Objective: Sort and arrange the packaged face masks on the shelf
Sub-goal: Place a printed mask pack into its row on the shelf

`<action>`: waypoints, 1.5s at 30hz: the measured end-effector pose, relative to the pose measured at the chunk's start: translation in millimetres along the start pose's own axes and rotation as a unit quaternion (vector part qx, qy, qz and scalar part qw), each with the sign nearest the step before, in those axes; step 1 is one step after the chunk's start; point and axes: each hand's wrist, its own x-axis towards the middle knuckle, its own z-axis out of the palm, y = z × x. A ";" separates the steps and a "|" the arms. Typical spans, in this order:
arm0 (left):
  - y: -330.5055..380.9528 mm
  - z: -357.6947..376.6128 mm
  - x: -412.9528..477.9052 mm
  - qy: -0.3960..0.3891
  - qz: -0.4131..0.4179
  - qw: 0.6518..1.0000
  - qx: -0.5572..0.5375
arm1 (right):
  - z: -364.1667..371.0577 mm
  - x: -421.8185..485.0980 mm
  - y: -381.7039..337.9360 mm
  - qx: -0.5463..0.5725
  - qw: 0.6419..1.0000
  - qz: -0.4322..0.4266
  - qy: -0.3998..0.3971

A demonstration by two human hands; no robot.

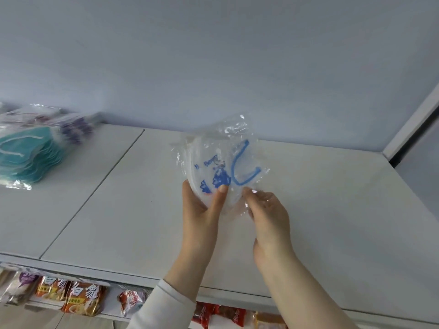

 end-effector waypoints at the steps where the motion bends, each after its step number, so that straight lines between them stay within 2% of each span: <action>1: 0.0 -2.2 2.0 -0.004 0.006 1.000 0.008 | -2.3 -1.2 -0.2 -0.029 0.999 -0.017 -0.007; 4: 4.5 -14.0 11.0 -0.046 0.019 0.999 0.017 | -22.0 13.5 -19.6 -0.119 0.985 -0.126 -0.012; 5: 5.9 -18.0 14.0 -0.079 0.022 0.996 0.017 | -28.9 20.1 -32.3 -0.141 0.976 -0.159 -0.047; 8: 7.0 -22.7 19.4 -0.184 0.037 0.981 0.055 | -37.4 29.2 -54.1 -0.188 0.943 -0.168 -0.219; 9: 6.4 -21.8 19.5 -0.200 0.044 0.975 0.087 | -37.3 30.5 -52.6 -0.184 0.939 -0.165 -0.241; 11: 4.8 -20.6 18.7 -0.209 0.051 0.967 0.138 | -37.7 31.7 -42.7 -0.178 0.942 -0.171 -0.226; 15: -0.2 -20.2 17.2 -0.193 0.047 0.970 0.138 | -39.8 32.2 -27.6 -0.144 0.944 -0.183 -0.232; 23: -5.9 -9.9 12.6 -0.140 -0.008 0.986 0.089 | -33.9 35.4 -8.2 -0.185 0.940 -0.202 -0.202; 27: -5.5 -12.9 6.8 -0.135 -0.015 0.982 0.133 | -37.4 32.3 2.1 -0.212 0.938 -0.199 -0.187; 30: -4.7 -17.3 5.1 -0.131 0.011 0.980 0.150 | -37.0 30.5 0.4 -0.211 0.936 -0.222 -0.171; 36: -5.5 -19.7 -1.8 -0.131 -0.025 0.975 0.177 | -39.8 28.0 13.8 -0.238 0.937 -0.204 -0.154; 41: 5.2 -28.1 -15.5 -0.068 -0.027 0.980 0.184 | -32.7 11.9 17.0 -0.253 0.936 -0.164 -0.183; 45: 30.2 -59.9 -31.9 -0.009 -0.012 0.984 0.178 | -5.8 -19.0 13.4 -0.261 0.925 -0.175 -0.215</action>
